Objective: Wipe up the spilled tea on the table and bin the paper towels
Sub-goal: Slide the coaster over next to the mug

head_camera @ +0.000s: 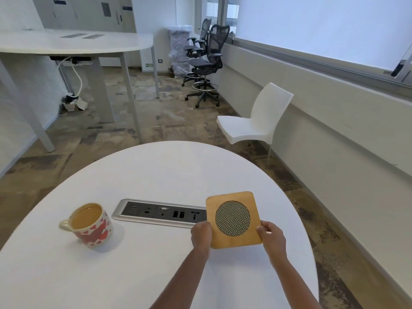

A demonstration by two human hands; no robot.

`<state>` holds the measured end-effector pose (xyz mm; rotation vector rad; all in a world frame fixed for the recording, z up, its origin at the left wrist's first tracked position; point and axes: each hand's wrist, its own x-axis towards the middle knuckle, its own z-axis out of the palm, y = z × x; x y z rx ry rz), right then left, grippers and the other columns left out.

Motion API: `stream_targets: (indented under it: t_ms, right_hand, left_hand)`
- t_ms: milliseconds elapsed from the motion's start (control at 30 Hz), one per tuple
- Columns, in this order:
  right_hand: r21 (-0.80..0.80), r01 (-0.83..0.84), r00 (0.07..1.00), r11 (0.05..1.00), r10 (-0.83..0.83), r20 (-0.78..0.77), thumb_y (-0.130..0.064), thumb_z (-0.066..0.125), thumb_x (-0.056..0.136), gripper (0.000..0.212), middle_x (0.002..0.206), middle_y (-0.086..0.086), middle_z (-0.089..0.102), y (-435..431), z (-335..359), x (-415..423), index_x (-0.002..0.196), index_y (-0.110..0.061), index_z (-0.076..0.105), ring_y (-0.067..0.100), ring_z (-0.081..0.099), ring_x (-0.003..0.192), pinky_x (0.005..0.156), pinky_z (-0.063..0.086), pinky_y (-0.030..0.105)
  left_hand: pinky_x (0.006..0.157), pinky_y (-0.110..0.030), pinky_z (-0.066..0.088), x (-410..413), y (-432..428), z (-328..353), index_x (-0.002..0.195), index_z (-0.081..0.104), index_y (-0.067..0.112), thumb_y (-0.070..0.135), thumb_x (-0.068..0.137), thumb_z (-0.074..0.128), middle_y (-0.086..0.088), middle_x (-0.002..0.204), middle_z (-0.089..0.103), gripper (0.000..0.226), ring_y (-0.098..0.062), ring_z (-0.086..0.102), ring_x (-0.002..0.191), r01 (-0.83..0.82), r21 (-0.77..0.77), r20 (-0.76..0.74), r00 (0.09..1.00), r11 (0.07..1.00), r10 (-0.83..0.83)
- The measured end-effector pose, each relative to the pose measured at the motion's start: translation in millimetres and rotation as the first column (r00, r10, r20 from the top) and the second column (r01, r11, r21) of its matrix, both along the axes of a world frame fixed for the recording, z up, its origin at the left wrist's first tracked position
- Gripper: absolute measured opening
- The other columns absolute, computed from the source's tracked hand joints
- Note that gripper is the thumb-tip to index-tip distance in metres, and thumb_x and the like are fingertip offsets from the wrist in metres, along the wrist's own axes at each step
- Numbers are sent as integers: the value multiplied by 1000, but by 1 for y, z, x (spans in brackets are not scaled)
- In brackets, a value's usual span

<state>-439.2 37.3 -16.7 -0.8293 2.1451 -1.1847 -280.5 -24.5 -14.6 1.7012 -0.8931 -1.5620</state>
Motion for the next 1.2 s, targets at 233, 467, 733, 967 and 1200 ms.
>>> stream_targets:
  t_ms: [233,467,733,967,1200]
  right_hand:
    - [40,-123,992,992,122,34,-2,58,87,21,87,11,60,-3,-10,93,106,2,65,25,56,88,76,37,26]
    - [138,-178,982,974,168,81,0,60,85,20,84,11,60,6,-31,193,103,4,65,24,55,82,80,46,35]
    - [159,-151,987,976,140,75,3,63,81,14,73,9,56,19,-41,256,94,7,67,23,51,73,72,39,27]
    - [176,-92,995,980,86,41,2,64,81,12,70,7,54,29,-44,276,92,6,67,22,49,73,70,38,28]
    - [199,-30,999,979,23,37,1,65,81,11,66,7,55,37,-47,281,90,5,68,23,51,72,69,38,30]
  left_hand:
    - [78,-41,47,100,-1,-6,84,64,-3,2,86,43,-22,93,62,22,-40,58,93,25,-98,232,973,995,-2]
    - [96,-40,46,201,-2,-17,113,62,0,4,86,48,-18,120,60,31,-33,57,109,126,-65,425,901,990,-86]
    - [87,-36,48,256,-1,-32,102,68,-2,5,85,52,-19,109,67,24,-35,61,102,200,-72,495,858,977,-139]
    - [87,-36,48,266,3,-40,105,67,-1,3,85,53,-20,110,66,25,-34,61,102,253,-84,542,823,964,-169]
    - [94,-36,46,264,8,-41,116,60,1,4,87,54,-18,118,58,30,-31,56,111,318,-86,594,778,944,-207]
